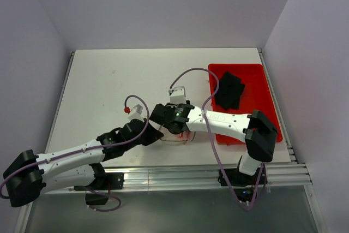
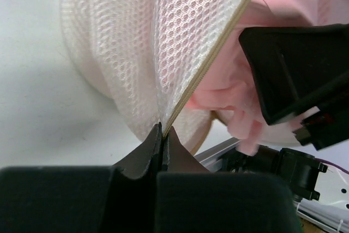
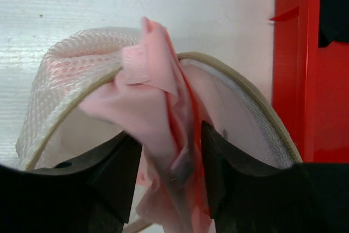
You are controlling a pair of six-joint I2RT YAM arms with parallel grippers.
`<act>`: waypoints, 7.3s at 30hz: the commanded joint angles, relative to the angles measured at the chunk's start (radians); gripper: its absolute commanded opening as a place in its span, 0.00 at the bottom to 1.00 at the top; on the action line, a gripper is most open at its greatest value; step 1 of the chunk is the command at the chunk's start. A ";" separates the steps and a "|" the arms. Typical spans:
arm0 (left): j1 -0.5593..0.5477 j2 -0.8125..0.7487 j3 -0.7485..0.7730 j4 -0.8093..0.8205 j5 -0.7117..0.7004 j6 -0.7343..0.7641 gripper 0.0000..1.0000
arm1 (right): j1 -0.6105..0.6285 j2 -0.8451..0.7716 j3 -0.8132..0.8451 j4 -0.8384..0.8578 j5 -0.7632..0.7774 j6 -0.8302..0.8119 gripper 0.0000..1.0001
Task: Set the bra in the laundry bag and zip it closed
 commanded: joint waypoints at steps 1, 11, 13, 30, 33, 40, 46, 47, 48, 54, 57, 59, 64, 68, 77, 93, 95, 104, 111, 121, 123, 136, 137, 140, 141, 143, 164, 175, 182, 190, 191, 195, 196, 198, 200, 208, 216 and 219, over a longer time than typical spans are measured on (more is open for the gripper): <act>-0.005 0.000 0.040 0.053 0.012 0.015 0.00 | 0.011 -0.065 0.028 0.038 0.000 -0.052 0.55; 0.001 0.017 0.083 0.053 0.037 0.020 0.00 | 0.047 -0.099 0.126 -0.027 -0.028 -0.057 0.65; 0.006 0.026 0.087 0.084 0.045 0.018 0.00 | 0.061 -0.133 0.150 -0.042 -0.023 -0.052 0.65; 0.019 0.083 0.078 0.142 0.078 0.006 0.00 | 0.042 -0.461 -0.101 -0.147 0.015 0.134 0.68; 0.021 0.083 0.077 0.139 0.082 0.007 0.00 | -0.001 -0.544 -0.202 -0.041 -0.049 0.100 0.68; 0.024 0.083 0.080 0.139 0.088 0.010 0.00 | -0.100 -0.640 -0.348 0.178 -0.169 0.032 0.67; 0.026 0.086 0.080 0.141 0.091 0.014 0.00 | -0.126 -0.654 -0.431 0.310 -0.271 0.002 0.66; 0.026 0.086 0.078 0.142 0.092 0.012 0.00 | -0.127 -0.651 -0.440 0.318 -0.279 0.003 0.66; 0.026 0.089 0.078 0.144 0.094 0.012 0.00 | -0.126 -0.644 -0.443 0.326 -0.284 0.005 0.65; 0.029 0.077 0.083 0.133 0.092 0.020 0.00 | -0.129 -0.645 -0.488 0.366 -0.304 0.026 0.25; 0.038 0.065 0.095 0.105 0.091 0.035 0.00 | -0.158 -0.667 -0.476 0.334 -0.287 0.011 0.01; 0.056 0.043 0.101 0.087 0.088 0.049 0.00 | -0.175 -0.683 -0.427 0.268 -0.243 -0.021 0.00; 0.127 -0.006 0.121 0.020 0.109 0.093 0.00 | -0.195 -0.656 -0.174 0.044 -0.141 -0.150 0.00; 0.144 0.017 0.193 -0.028 0.115 0.135 0.00 | -0.150 -0.566 0.020 -0.091 -0.072 -0.205 0.00; 0.165 0.128 0.417 -0.057 0.155 0.233 0.00 | 0.009 -0.464 0.146 -0.136 -0.069 -0.258 0.00; 0.138 0.169 0.276 0.088 0.264 0.201 0.00 | -0.029 -0.233 0.310 -0.395 0.066 -0.144 0.00; 0.136 0.181 0.246 0.127 0.290 0.195 0.00 | -0.026 -0.187 0.298 -0.366 0.057 -0.138 0.00; 0.136 0.232 0.155 0.246 0.325 0.184 0.00 | -0.028 -0.064 0.305 -0.197 -0.063 -0.167 0.19; 0.136 0.243 0.123 0.288 0.330 0.173 0.00 | -0.029 -0.062 0.328 -0.050 -0.176 -0.216 0.54; 0.285 0.185 0.018 0.389 0.427 0.115 0.00 | -0.100 -0.257 0.175 0.117 -0.307 -0.206 0.59; 0.326 0.183 -0.006 0.426 0.466 0.092 0.00 | -0.123 -0.294 0.120 0.117 -0.293 -0.178 0.59; 0.414 0.303 -0.091 0.702 0.637 -0.042 0.00 | -0.290 -0.619 -0.431 0.424 -0.529 -0.071 0.56; 0.412 0.310 -0.089 0.704 0.643 -0.045 0.00 | -0.291 -0.631 -0.486 0.470 -0.561 -0.052 0.56; 0.414 0.313 -0.083 0.701 0.648 -0.051 0.00 | -0.298 -0.674 -0.583 0.540 -0.588 -0.012 0.56; 0.414 0.312 -0.081 0.696 0.648 -0.052 0.00 | -0.299 -0.699 -0.606 0.559 -0.598 -0.003 0.56; 0.414 0.309 -0.078 0.687 0.646 -0.051 0.00 | -0.308 -0.722 -0.681 0.635 -0.623 0.027 0.57; 0.415 0.304 -0.071 0.658 0.648 -0.040 0.00 | -0.333 -0.868 -1.012 1.073 -0.600 0.232 0.47; 0.415 0.295 -0.061 0.635 0.652 -0.031 0.00 | -0.347 -0.828 -0.999 1.064 -0.588 0.210 0.46; 0.415 0.295 -0.061 0.627 0.651 -0.028 0.00 | -0.354 -0.822 -1.023 1.102 -0.588 0.213 0.46; 0.414 0.295 -0.057 0.619 0.649 -0.025 0.00 | -0.364 -0.805 -1.028 1.130 -0.589 0.213 0.46; 0.414 0.292 -0.057 0.619 0.649 -0.023 0.00 | -0.367 -0.805 -1.028 1.139 -0.589 0.213 0.45; 0.414 0.290 -0.058 0.616 0.649 -0.022 0.00 | -0.373 -0.789 -1.017 1.140 -0.592 0.204 0.43; 0.414 0.289 -0.057 0.615 0.649 -0.022 0.00 | -0.374 -0.786 -1.014 1.144 -0.595 0.203 0.43; 0.415 0.289 -0.055 0.612 0.651 -0.020 0.00 | -0.376 -0.776 -1.014 1.157 -0.600 0.203 0.41; 0.414 0.287 -0.054 0.608 0.649 -0.019 0.00 | -0.376 -0.769 -1.014 1.160 -0.601 0.203 0.40; 0.414 0.295 -0.048 0.613 0.652 -0.020 0.00 | -0.380 -0.777 -1.020 1.170 -0.600 0.203 0.37; 0.414 0.287 -0.023 0.569 0.646 0.000 0.00 | -0.384 -0.806 -1.009 1.154 -0.614 0.204 0.12; 0.414 0.277 0.004 0.507 0.628 0.030 0.00 | -0.382 -0.851 -0.979 1.073 -0.608 0.201 0.00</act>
